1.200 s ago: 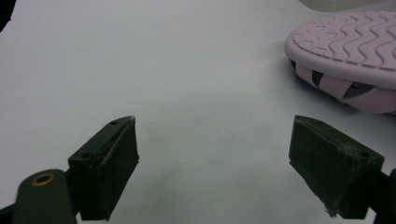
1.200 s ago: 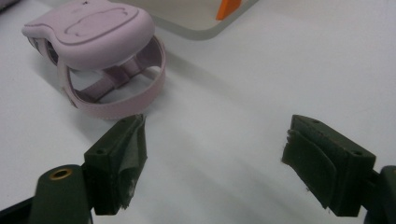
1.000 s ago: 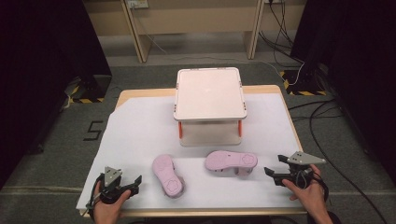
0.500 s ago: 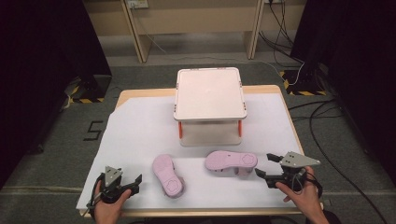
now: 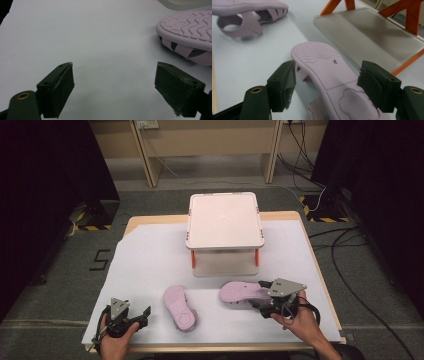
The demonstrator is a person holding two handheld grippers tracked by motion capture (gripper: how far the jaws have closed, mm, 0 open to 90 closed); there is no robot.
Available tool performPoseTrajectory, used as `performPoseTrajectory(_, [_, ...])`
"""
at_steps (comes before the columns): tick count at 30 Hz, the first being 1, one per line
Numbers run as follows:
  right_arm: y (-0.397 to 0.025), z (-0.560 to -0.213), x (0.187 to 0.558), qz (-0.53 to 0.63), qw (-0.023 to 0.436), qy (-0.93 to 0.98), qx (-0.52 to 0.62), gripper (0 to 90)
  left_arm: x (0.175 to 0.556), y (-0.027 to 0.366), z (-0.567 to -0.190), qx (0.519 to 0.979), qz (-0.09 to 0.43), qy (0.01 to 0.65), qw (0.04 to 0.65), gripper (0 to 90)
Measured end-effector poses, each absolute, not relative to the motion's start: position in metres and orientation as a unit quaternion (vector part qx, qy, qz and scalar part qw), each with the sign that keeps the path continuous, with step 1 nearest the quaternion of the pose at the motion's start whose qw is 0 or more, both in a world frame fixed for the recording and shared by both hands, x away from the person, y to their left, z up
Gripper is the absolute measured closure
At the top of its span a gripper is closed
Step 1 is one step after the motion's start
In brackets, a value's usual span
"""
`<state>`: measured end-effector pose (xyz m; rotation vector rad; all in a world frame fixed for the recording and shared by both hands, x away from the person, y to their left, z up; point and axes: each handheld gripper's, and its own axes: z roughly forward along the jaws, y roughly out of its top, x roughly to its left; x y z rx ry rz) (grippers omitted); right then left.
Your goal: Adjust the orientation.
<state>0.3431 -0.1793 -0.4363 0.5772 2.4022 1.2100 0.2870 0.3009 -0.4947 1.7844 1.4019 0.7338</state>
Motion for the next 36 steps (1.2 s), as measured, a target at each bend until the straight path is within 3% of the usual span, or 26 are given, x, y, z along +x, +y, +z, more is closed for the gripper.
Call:
performPoseTrajectory(9, [-0.162, -0.449, 0.355, 0.391, 0.207, 0.879, 0.175, 29.8, 0.287, 0.301, -0.495, 0.695, 0.284, 0.547, 0.37, 15.4])
performPoseTrajectory(20, [-0.159, -0.461, 0.363, 0.338, 0.274, 0.89, 0.136, 36.9, 0.288, 0.301, -0.496, 0.695, 0.283, 0.547, 0.37, 16.1])
performPoseTrajectory(25, [-0.156, -0.458, 0.367, 0.325, 0.291, 0.891, 0.128, 45.3, 0.288, 0.302, -0.496, 0.695, 0.283, 0.547, 0.372, 16.4])
performPoseTrajectory(31, [-0.157, -0.446, 0.364, 0.305, 0.319, 0.889, 0.122, 66.0, 0.288, 0.302, -0.496, 0.695, 0.28, 0.548, 0.374, 16.6])
performPoseTrajectory(36, [-0.169, -0.437, 0.365, 0.305, 0.328, 0.885, 0.128, 77.2, 0.289, 0.302, -0.497, 0.694, 0.278, 0.549, 0.374, 16.7])
